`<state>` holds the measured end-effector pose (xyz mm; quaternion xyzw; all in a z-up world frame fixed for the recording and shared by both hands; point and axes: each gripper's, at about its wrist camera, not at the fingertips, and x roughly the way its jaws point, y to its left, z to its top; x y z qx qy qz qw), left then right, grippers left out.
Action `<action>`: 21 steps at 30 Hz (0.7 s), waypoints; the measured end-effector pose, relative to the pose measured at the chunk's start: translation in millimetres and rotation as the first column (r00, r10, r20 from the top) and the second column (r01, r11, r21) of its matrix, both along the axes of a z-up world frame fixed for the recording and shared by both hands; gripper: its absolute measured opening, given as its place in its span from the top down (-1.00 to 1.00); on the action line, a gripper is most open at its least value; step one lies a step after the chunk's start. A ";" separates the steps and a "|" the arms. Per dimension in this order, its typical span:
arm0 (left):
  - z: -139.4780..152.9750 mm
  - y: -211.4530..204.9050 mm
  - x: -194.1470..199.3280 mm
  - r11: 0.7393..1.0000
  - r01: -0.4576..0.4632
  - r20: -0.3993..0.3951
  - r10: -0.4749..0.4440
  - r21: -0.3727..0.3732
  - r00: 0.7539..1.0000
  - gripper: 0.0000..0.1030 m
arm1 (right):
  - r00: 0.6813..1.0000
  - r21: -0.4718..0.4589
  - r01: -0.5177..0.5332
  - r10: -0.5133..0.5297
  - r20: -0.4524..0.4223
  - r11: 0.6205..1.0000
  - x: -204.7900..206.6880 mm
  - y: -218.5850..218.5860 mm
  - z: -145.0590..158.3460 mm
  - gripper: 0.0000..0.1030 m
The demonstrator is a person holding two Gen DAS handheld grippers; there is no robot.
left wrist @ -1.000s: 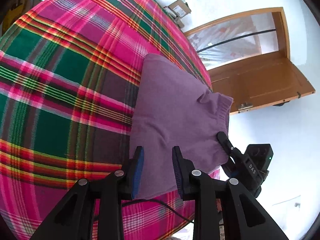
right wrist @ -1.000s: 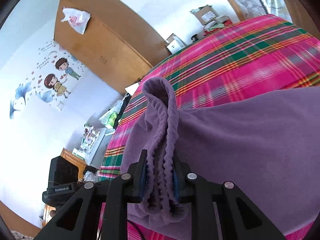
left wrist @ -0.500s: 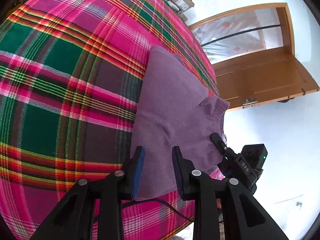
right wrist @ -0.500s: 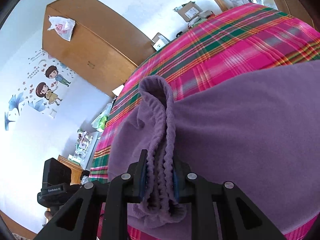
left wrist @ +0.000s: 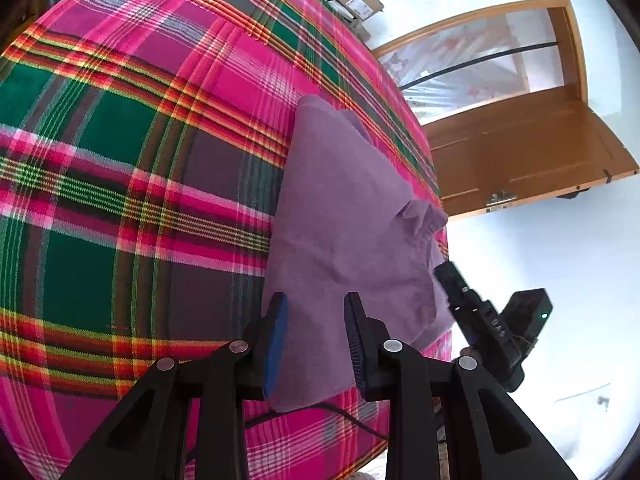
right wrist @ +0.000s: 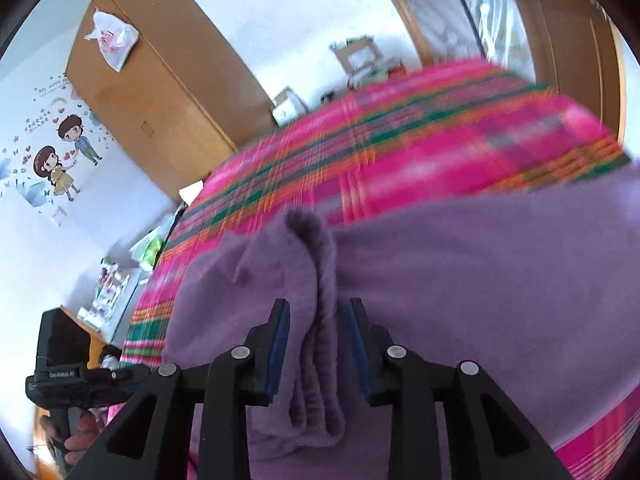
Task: Fold clothes
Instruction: 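Lower the held pants onto the plaid bed with the right gripper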
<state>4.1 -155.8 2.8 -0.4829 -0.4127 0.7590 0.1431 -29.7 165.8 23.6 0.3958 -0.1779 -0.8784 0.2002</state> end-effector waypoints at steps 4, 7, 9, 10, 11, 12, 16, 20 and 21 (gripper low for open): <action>0.2 1.6 -3.1 1.000 0.003 0.002 -0.003 -0.002 1.000 0.42 | 0.999 0.023 -0.032 0.032 -0.030 0.999 -16.0 -9.5 12.1 0.40; 0.9 2.8 -3.9 1.000 0.003 0.002 -0.003 -0.010 1.000 0.42 | 0.997 0.037 -0.077 0.078 -0.013 0.996 -32.0 -21.5 10.7 0.40; 1.8 2.6 -4.6 1.000 0.002 0.001 -0.002 -0.014 1.000 0.42 | 0.994 0.049 -0.109 0.108 0.011 0.993 -40.8 -29.2 5.8 0.40; 2.2 2.5 -4.9 1.000 0.002 0.001 -0.002 -0.016 1.000 0.42 | 0.992 0.055 -0.124 0.123 0.023 0.991 -45.3 -33.0 3.3 0.38; 2.7 3.0 -5.3 1.000 0.002 0.001 -0.002 -0.020 1.000 0.42 | 0.991 0.060 -0.133 0.132 0.027 0.989 -47.3 -35.3 1.7 0.38; 3.2 3.4 -5.8 1.000 0.001 0.000 -0.001 -0.024 1.000 0.42 | 0.990 0.065 -0.138 0.137 0.027 0.988 -47.9 -36.7 0.7 0.38; 1.4 4.5 -6.9 0.999 0.004 0.006 -0.003 -0.034 1.000 0.42 | 0.988 0.090 -0.150 0.153 -0.023 0.985 -46.1 -41.6 4.6 0.72; -0.8 4.5 -8.3 1.000 0.004 0.012 -0.004 -0.029 1.000 0.42 | 0.996 0.039 -0.087 0.088 -0.026 0.995 -49.1 -25.7 7.5 0.86; -1.3 4.8 -8.6 1.000 0.005 0.013 -0.004 -0.027 1.000 0.42 | 0.998 0.034 -0.067 0.067 -0.020 0.997 -50.1 -21.2 7.2 0.86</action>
